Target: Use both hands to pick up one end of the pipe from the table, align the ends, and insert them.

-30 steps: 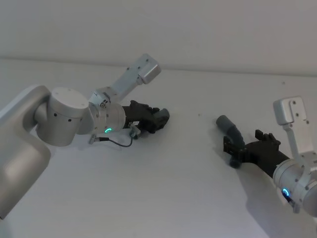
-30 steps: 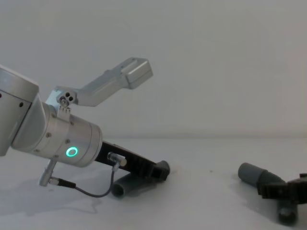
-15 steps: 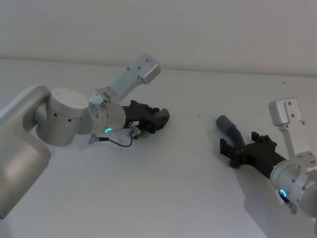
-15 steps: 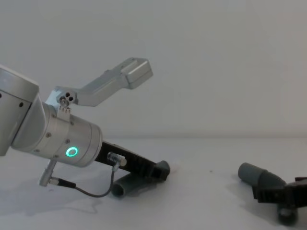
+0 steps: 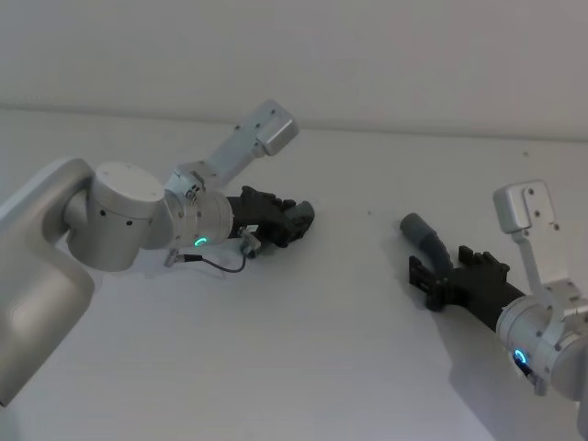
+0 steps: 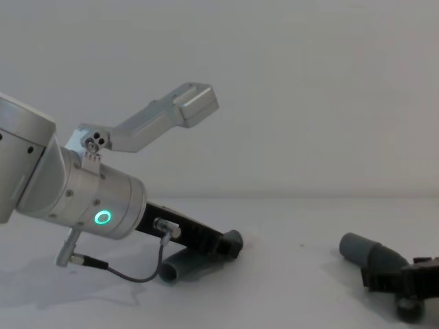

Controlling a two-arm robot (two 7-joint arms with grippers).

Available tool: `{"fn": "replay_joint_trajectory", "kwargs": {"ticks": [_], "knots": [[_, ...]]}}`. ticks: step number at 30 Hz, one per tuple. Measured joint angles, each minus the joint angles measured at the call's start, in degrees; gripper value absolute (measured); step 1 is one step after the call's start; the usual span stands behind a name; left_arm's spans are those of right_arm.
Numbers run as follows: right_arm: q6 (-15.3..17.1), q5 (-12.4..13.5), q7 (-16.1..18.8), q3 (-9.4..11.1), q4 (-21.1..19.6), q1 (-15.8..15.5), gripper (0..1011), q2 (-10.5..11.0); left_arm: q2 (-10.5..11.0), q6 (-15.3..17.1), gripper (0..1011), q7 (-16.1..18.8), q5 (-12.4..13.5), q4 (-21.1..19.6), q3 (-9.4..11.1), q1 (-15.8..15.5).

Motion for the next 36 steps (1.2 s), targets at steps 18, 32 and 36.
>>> {"fn": "replay_joint_trajectory", "kwargs": {"ticks": [18,32,36], "knots": [[0.2,-0.2,0.0,0.0,0.3,0.2,348,-0.3,0.0,0.0,359,0.0,0.0,0.0,0.0,0.0],[0.2,-0.3,0.1,0.0,0.3,0.2,191,-0.4,0.0,0.0,359,0.0,0.0,0.0,0.0,-0.1],[-0.5,-0.3,0.5,0.1,0.4,0.0,190,-0.2,0.0,-0.2,359,-0.1,0.2,0.1,0.2,-0.3]]}}
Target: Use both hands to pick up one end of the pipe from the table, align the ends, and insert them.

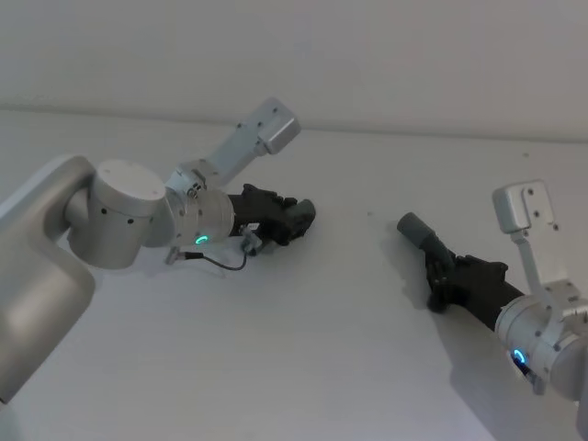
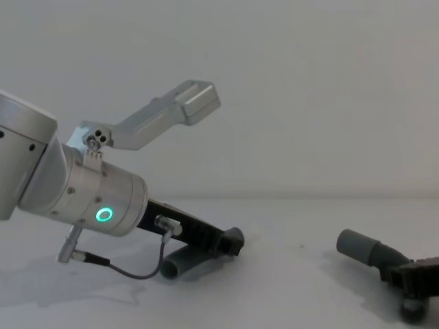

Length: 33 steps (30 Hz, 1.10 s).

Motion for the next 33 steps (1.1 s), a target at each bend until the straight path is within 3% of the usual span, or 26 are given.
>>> {"fn": "replay_joint_trajectory", "kwargs": {"ticks": [11,18,33], "knots": [[-6.0,0.6,4.5,0.5,-0.6,-0.5,184,1.9,0.4,-3.2,359,-1.4,1.9,-0.1,1.0,-2.1],[-10.8,2.0,9.4,0.8,-1.1,-0.7,183,4.7,1.2,-6.2,359,-4.2,2.3,-0.3,1.7,-4.1],[-18.5,4.6,20.8,0.7,-1.0,-0.5,183,11.5,4.4,-13.0,359,-14.7,0.4,-0.4,3.4,-7.7]]}}
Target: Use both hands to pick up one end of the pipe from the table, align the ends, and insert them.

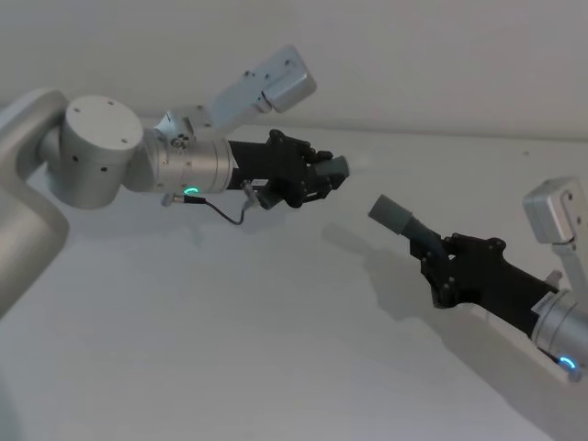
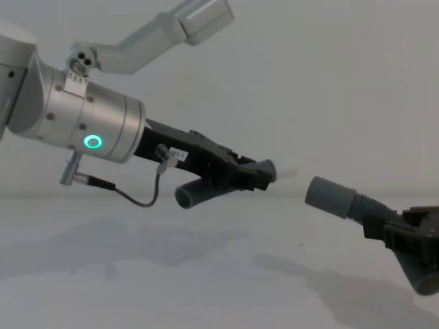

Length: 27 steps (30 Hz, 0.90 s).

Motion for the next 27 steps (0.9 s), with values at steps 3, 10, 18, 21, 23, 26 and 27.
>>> {"fn": "replay_joint_trajectory", "kwargs": {"ticks": [3,10,18,21,23,26,27], "knots": [[-1.4,0.3,2.4,-0.2,0.4,0.4,183,1.6,0.9,-1.1,359,-2.4,-0.5,0.0,0.4,-0.7],[-5.3,0.8,8.4,-0.8,1.9,1.8,183,5.2,3.3,-2.6,359,-7.8,-1.5,-0.2,1.4,-2.4],[-9.1,0.8,13.7,-1.4,4.0,3.6,181,8.9,6.0,-3.0,359,-13.1,-1.7,-0.9,2.9,-4.4],[-10.0,0.8,15.0,-1.5,4.5,4.0,181,9.9,7.1,-3.0,359,-15.6,-1.6,-1.2,3.9,-5.4],[-10.4,0.8,15.5,-1.5,4.8,4.2,181,10.3,7.6,-3.0,359,-16.5,-1.5,-1.4,4.4,-5.9],[-11.2,1.0,16.4,-1.5,5.1,4.5,181,11.2,8.3,-3.1,359,-18.5,-1.4,-1.6,5.2,-6.7],[-11.4,1.0,16.6,-1.5,5.2,4.5,181,11.3,8.6,-3.1,359,-19.5,-1.2,-1.8,5.6,-7.1]]}}
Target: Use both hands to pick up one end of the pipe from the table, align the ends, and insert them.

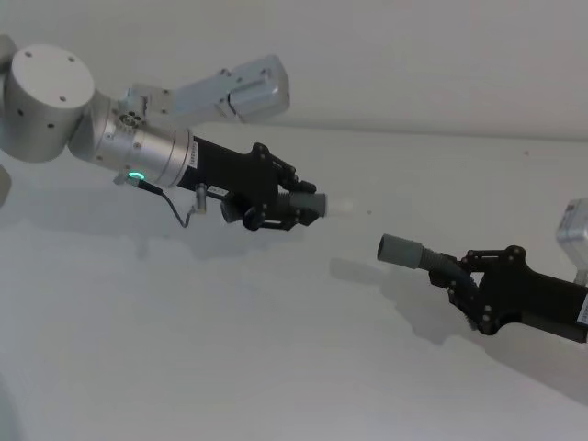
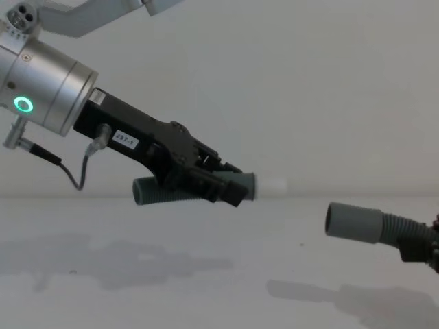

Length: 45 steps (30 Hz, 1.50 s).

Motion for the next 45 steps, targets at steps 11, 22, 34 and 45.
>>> {"fn": "replay_joint_trajectory", "kwargs": {"ticks": [11,22,34,45], "knots": [[-1.7,1.2,2.4,0.0,0.4,0.1,181,2.2,1.2,-0.4,359,-5.1,0.5,-0.7,2.7,-2.6],[-2.4,1.8,3.5,0.0,0.5,0.1,181,3.1,1.1,-0.9,359,-7.1,0.5,-0.8,4.1,-4.0],[-2.7,2.0,3.8,0.0,0.6,0.1,179,3.5,1.0,-1.3,359,-7.9,0.3,-0.7,4.7,-4.6],[-2.4,2.0,2.8,-0.3,0.3,0.0,181,3.4,0.9,-1.3,359,-7.4,0.0,-0.5,4.9,-4.7]]}}
